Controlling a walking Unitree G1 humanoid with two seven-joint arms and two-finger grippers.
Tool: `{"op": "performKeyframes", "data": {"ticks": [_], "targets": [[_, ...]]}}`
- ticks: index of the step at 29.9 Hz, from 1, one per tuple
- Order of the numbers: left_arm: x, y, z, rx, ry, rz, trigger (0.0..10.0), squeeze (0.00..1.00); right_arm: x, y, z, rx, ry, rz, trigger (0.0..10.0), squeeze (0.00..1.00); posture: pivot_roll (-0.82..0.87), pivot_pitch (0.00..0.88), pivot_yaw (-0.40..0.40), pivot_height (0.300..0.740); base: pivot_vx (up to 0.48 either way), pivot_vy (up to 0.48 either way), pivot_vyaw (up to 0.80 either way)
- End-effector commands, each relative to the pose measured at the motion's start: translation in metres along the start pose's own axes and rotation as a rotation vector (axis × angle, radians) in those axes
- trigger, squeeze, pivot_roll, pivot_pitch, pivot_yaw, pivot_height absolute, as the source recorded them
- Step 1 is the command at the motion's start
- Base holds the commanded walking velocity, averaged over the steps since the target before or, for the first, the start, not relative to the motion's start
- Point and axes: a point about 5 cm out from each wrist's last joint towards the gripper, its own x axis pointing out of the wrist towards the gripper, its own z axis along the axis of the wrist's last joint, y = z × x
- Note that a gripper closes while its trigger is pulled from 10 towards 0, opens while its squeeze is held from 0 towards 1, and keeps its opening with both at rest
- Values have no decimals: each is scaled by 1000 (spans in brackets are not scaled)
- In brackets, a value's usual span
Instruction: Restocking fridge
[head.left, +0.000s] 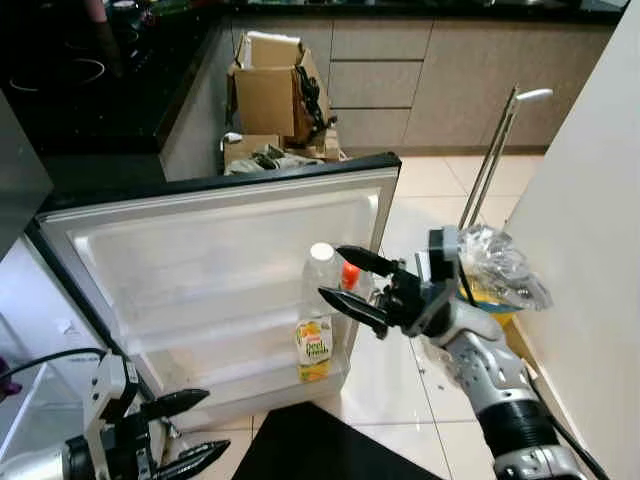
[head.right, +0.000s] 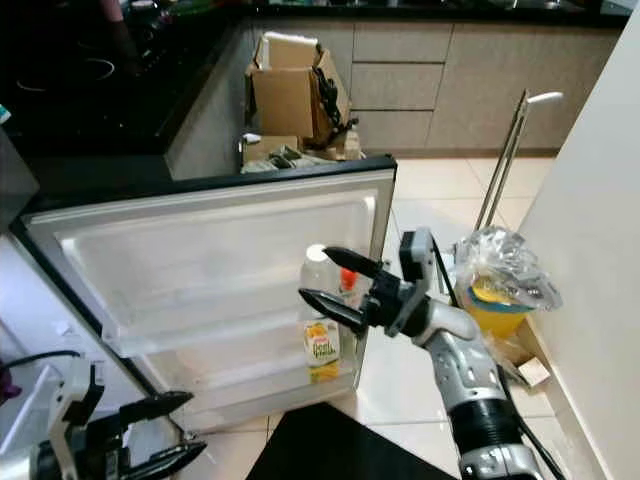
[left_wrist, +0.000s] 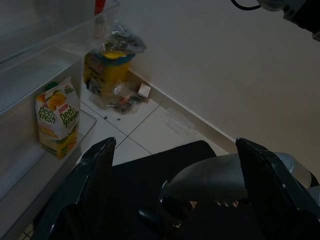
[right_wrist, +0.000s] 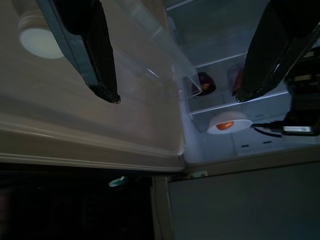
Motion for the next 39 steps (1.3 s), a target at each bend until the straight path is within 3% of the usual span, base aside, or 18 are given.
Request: {"op": "performKeyframes", "data": {"ticks": [1, 2, 3, 4, 7, 8, 11, 17, 20, 21, 22, 24, 25, 26, 28, 30, 35, 39], "targets": [[-3, 0, -1, 2, 18, 2, 10000, 0, -9, 9, -3, 41, 24, 62, 10000, 0, 17, 48, -39, 740, 0, 0, 0], [-4, 0, -1, 2, 17, 4, 10000, 0, -26, 15, -15, 86, 94, 73, 10000, 0, 16, 43, -40, 740, 0, 0, 0], [-4, 0, -1, 2, 17, 4, 10000, 0, -26, 15, -15, 86, 94, 73, 10000, 0, 16, 43, -40, 740, 0, 0, 0], [-4, 1, -1, 1, 17, 5, 10000, 0, -42, 18, -28, 126, 156, 56, 10000, 0, 15, 41, -41, 740, 0, 0, 0], [-2, 2, -5, -7, 16, 12, 10000, 0, -84, 19, -63, 242, 269, -120, 10000, 0, 12, 36, -38, 740, 0, 0, 0], [-2, 2, -5, -7, 16, 12, 10000, 0, -84, 19, -63, 242, 269, -120, 10000, 0, 12, 36, -38, 740, 0, 0, 0], [1, 0, -11, -24, 17, 5, 10000, 0, -113, 28, -84, 368, 313, -247, 10000, 0, 8, 34, -39, 740, 0, 0, 0], [6, -1, -16, -41, 17, -4, 10000, 0, -134, 38, -104, 444, 387, -359, 10000, 0, 4, 33, -39, 740, 0, 0, 0], [13, -2, -38, -99, 56, 10, 10000, 0, -164, 46, -134, 477, 559, -637, 10000, 0, 0, 29, -39, 740, 0, 0, 0], [13, -2, -38, -99, 56, 10, 10000, 0, -164, 46, -134, 477, 559, -637, 10000, 0, 0, 29, -39, 740, 0, 0, 0], [16, -2, -48, -120, 72, 24, 10000, 0, -173, 47, -141, 469, 620, -734, 10000, 0, 1, 27, -39, 740, 0, 0, 0], [16, -2, -48, -120, 72, 24, 10000, 0, -173, 47, -141, 469, 620, -734, 10000, 0, 1, 27, -39, 740, 0, 0, 0], [19, 1, -59, -140, 87, 67, 10000, 0, -183, 51, -148, 466, 688, -834, 10000, 0, 0, 25, -38, 740, 0, 0, 0], [19, 1, -59, -140, 87, 67, 10000, 0, -183, 51, -148, 466, 688, -834, 10000, 0, 0, 25, -38, 740, 0, 0, 0], [28, 4, -87, -188, 120, 170, 10000, 0, -205, 58, -158, 385, 861, -1044, 10000, 0, -5, 20, -39, 740, 0, 0, 0], [36, 5, -113, -260, 142, 280, 10000, 0, -225, 68, -163, 347, 967, -1214, 10000, 0, -7, 17, -41, 740, 0, 0, 0], [41, 4, -134, -329, 174, 386, 10000, 0, -233, 80, -169, 348, 1039, -1269, 10000, 0, -7, 17, -41, 740, 0, 0, 0], [46, 6, -169, -439, 294, 669, 10000, 0, -239, 102, -182, 341, 1190, -1292, 10000, 0, -12, 11, -51, 740, 0, 0, 0]]}}
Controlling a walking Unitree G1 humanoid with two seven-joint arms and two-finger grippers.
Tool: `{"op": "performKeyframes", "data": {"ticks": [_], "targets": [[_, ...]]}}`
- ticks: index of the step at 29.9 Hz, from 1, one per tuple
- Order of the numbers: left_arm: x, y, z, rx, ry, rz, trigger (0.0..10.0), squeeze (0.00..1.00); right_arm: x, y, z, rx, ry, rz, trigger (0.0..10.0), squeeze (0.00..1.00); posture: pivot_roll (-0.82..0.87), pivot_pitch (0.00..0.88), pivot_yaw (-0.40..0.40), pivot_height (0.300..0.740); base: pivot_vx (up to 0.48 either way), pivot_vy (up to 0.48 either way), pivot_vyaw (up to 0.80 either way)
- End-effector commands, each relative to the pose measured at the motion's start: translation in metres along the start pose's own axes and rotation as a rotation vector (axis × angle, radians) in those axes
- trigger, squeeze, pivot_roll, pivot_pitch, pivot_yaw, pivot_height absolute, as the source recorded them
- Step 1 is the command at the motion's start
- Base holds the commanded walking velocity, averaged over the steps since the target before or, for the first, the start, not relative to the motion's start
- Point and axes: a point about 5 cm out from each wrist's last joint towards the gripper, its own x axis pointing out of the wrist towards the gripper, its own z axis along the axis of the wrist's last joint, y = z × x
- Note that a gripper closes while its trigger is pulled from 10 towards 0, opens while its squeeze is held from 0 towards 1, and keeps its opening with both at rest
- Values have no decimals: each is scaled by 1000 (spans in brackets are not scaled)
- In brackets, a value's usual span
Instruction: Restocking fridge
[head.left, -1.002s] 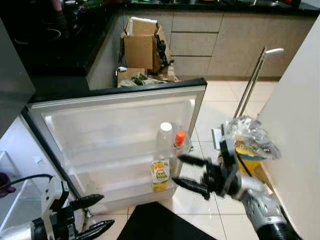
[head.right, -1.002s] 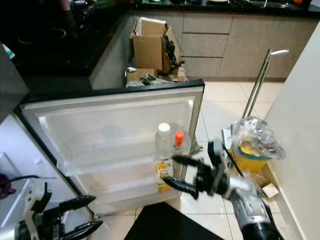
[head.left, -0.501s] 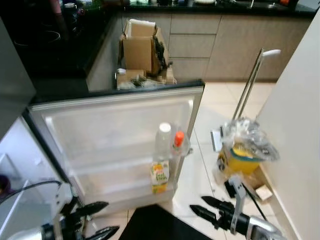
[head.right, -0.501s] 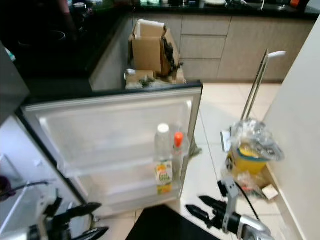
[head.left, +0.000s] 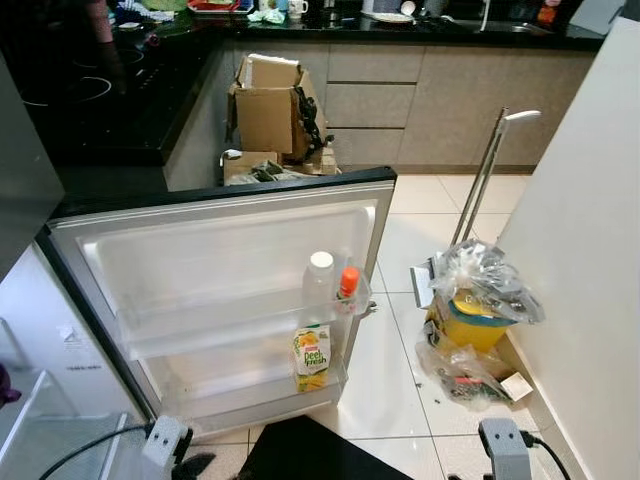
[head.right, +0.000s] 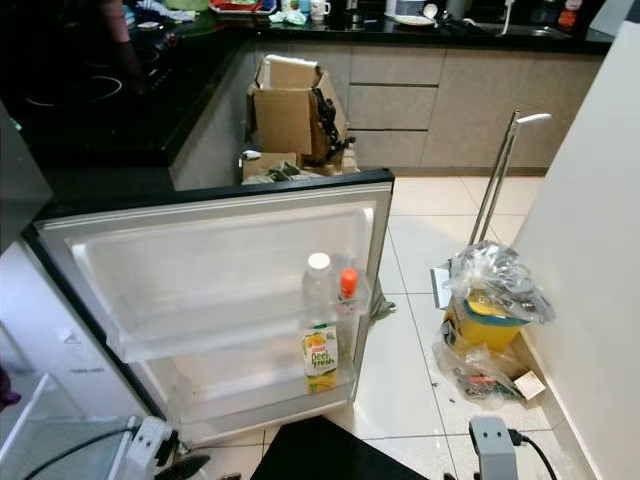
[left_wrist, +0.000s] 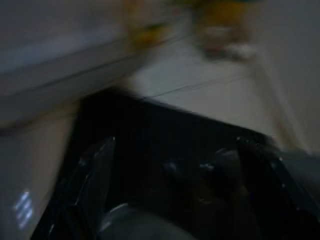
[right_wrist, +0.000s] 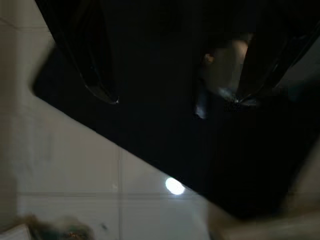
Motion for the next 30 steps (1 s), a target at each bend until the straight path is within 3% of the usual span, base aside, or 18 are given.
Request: {"op": "performKeyframes", "data": {"ticks": [1, 9, 12, 20, 23, 25, 30], "targets": [[0, -1, -20, -43, 62, 85, 10000, 0, -2, 0, -11, -17, 47, -28, 10000, 0, -12, 11, -51, 740, 0, 0, 0], [8, -11, -53, -155, 222, 291, 10000, 0, 1, 20, -24, -119, 127, -24, 10000, 0, -34, 0, -47, 740, 0, 0, 0], [9, -14, -60, -153, 278, 339, 10000, 0, 2, 28, -23, -160, 136, 12, 10000, 0, -35, 0, -47, 740, 0, 0, 0], [29, -22, -45, -57, 267, 326, 10000, 0, 7, 51, -17, -346, 132, 123, 10000, 0, -24, 0, -57, 740, 0, 0, 0], [30, -23, -44, -43, 271, 329, 10000, 0, 7, 54, -17, -365, 133, 132, 10000, 0, -24, 0, -57, 740, 0, 0, 0], [30, -23, -46, 13, 300, 343, 10000, 0, 7, 57, -17, -393, 137, 147, 10000, 0, -20, 0, -60, 740, 0, 0, 0], [30, -26, -50, 2, 313, 339, 10000, 0, 7, 51, -13, -383, 135, 141, 10000, 0, -16, 0, -69, 740, 0, 0, 0]]}}
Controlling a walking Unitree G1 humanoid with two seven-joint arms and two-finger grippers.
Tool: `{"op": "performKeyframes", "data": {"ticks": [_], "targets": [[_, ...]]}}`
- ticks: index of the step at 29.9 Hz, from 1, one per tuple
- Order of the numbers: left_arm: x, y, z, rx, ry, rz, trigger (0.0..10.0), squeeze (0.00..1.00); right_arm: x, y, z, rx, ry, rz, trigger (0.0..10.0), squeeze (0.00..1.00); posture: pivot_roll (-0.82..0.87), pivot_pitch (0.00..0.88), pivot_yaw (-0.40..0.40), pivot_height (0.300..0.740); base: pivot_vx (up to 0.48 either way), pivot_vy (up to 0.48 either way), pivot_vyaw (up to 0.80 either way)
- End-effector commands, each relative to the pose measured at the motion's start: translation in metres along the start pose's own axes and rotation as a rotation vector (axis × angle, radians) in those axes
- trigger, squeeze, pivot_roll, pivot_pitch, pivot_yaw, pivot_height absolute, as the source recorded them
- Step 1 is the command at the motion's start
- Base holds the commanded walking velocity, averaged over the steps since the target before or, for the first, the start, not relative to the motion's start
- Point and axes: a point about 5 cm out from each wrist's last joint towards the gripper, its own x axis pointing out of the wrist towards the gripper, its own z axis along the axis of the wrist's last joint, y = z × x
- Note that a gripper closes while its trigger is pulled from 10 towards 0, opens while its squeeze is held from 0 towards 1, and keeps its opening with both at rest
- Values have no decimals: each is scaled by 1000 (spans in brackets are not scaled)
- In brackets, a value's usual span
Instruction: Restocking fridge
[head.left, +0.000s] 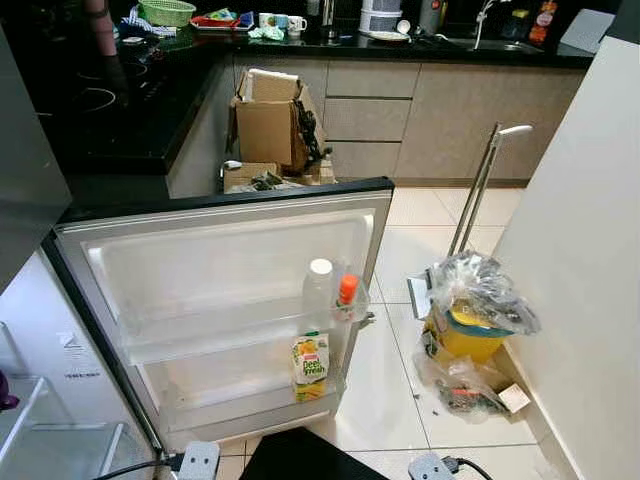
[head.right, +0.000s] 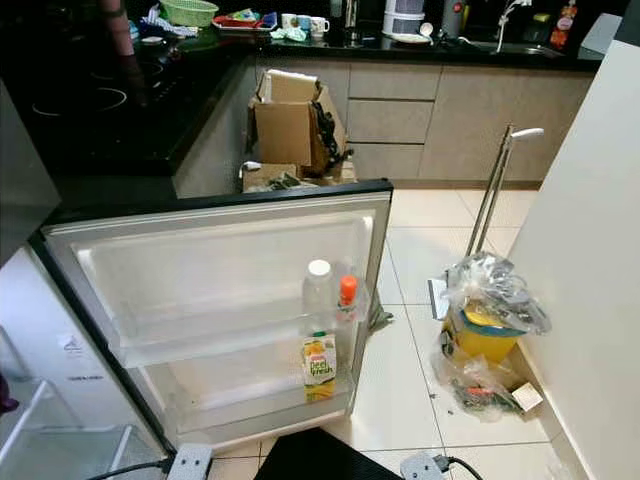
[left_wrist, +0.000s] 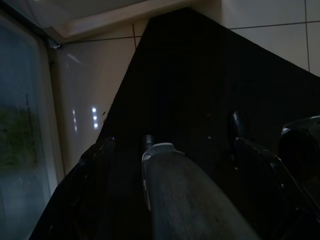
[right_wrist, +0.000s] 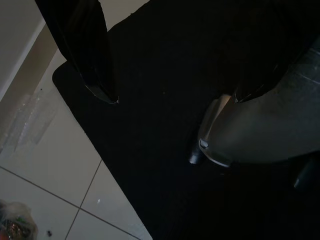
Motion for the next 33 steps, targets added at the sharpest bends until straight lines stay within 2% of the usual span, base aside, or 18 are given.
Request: {"op": "performKeyframes", "data": {"ticks": [1, 4, 10, 20, 27, 32, 33], "targets": [[0, -7, -7, -2, 20, -10, 10000, 0, -1, -4, -1, -5, 6, -4, 10000, 0, -16, 0, -69, 740, 0, 0, 0], [-1, -6, -12, 4, 42, -3, 10000, 0, -2, -10, -2, -16, 14, -17, 10000, 0, -11, 0, -72, 740, 0, 0, 0], [-5, -2, -23, 16, 79, 8, 10000, 0, -5, -25, -7, 71, 25, -80, 10000, 0, -2, 0, -71, 740, 0, 0, 0], [-8, 7, -25, -12, 76, 43, 10000, 0, -5, -24, -8, 128, 22, -89, 10000, 0, 11, 0, -61, 740, 0, 0, 0], [-7, 10, -22, -65, 71, 55, 10000, 0, -5, -21, -12, 180, 28, -98, 10000, 0, 10, 0, -51, 740, 0, 0, 0], [-6, 11, -18, -105, 70, 62, 10000, 0, -6, -26, -12, 215, 33, -119, 10000, 0, -17, 0, -43, 740, 0, 0, 0], [-5, 10, -18, -92, 78, 57, 10000, 0, -6, -27, -12, 217, 29, -123, 10000, 0, -26, 0, -39, 740, 0, 0, 0]]}}
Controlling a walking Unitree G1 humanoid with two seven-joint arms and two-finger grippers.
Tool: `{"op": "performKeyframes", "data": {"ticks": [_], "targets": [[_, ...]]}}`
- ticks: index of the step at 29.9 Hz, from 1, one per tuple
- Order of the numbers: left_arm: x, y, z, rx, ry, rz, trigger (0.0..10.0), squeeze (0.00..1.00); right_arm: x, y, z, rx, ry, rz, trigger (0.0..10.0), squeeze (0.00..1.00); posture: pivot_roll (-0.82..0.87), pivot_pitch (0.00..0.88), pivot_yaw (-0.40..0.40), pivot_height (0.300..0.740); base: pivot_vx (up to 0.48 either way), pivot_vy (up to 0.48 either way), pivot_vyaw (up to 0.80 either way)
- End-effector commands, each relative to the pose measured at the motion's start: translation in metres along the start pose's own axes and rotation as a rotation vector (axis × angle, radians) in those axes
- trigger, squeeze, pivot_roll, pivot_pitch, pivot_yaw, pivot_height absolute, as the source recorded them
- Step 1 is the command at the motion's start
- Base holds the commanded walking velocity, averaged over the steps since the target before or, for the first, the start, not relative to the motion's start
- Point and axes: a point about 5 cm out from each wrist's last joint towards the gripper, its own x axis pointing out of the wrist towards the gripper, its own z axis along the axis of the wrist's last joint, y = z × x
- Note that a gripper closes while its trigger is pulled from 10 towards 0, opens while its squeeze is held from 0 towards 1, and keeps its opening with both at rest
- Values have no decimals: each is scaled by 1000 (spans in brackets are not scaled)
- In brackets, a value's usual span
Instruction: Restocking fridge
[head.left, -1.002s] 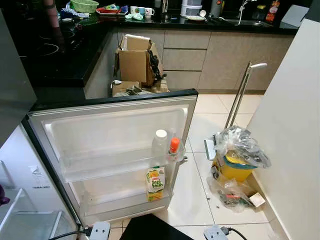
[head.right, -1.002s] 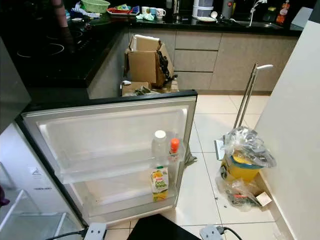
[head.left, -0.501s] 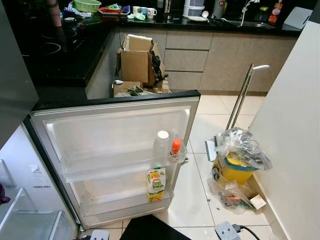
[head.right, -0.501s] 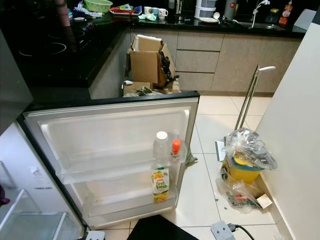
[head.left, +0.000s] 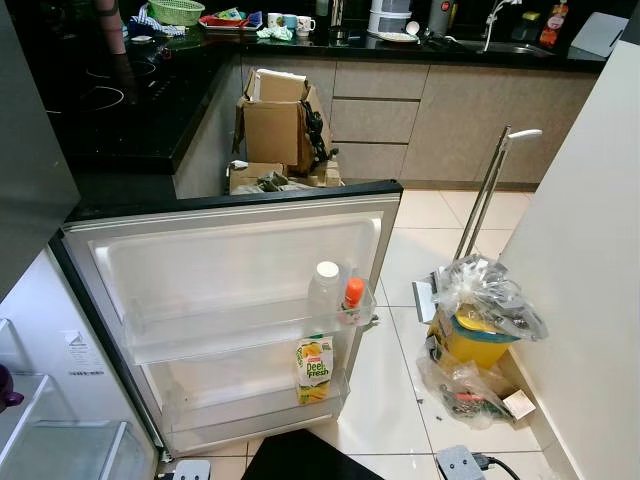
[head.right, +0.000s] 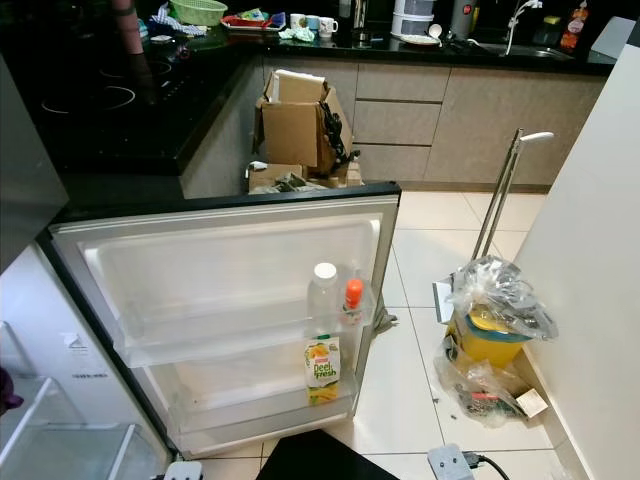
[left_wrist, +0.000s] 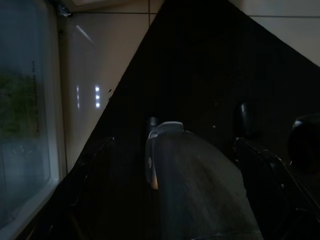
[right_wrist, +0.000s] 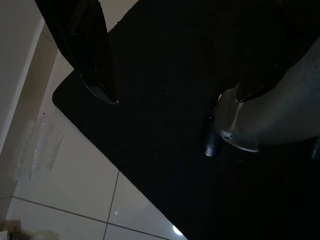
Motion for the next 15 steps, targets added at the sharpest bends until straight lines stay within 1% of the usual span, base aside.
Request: {"op": "performKeyframes", "data": {"ticks": [1, 2, 4, 5, 10, 12, 15], "targets": [[0, -1, -3, 6, 26, -7, 10000, 0, 0, -4, -1, 22, 9, -17, 10000, 0, -26, 0, -39, 740, 0, 0, 0], [0, -1, -3, 6, 26, -7, 10000, 0, 0, -4, -1, 22, 9, -17, 10000, 0, -26, 0, -39, 740, 0, 0, 0], [1, -6, -3, -13, 23, -52, 10000, 0, 0, -5, 1, 25, -3, -14, 10000, 0, -39, 0, -25, 740, 0, 0, 0], [1, -6, -3, -13, 23, -52, 10000, 0, 0, -5, 1, 25, -3, -14, 10000, 0, -39, 0, -25, 740, 0, 0, 0], [2, -8, 0, -4, 23, -54, 10000, 0, -1, -2, -3, 6, 16, -4, 10000, 0, -37, 0, -27, 740, 0, -372, 0], [3, -8, 4, -19, 14, -55, 10000, 0, -1, 1, -12, -22, 57, 4, 10000, 0, -38, 0, -28, 740, 0, -429, 0], [3, -8, 4, -20, 14, -57, 10000, 0, -1, 2, -14, -5, 61, 10, 10000, 0, -38, 0, -28, 740, 0, -430, 0]]}}
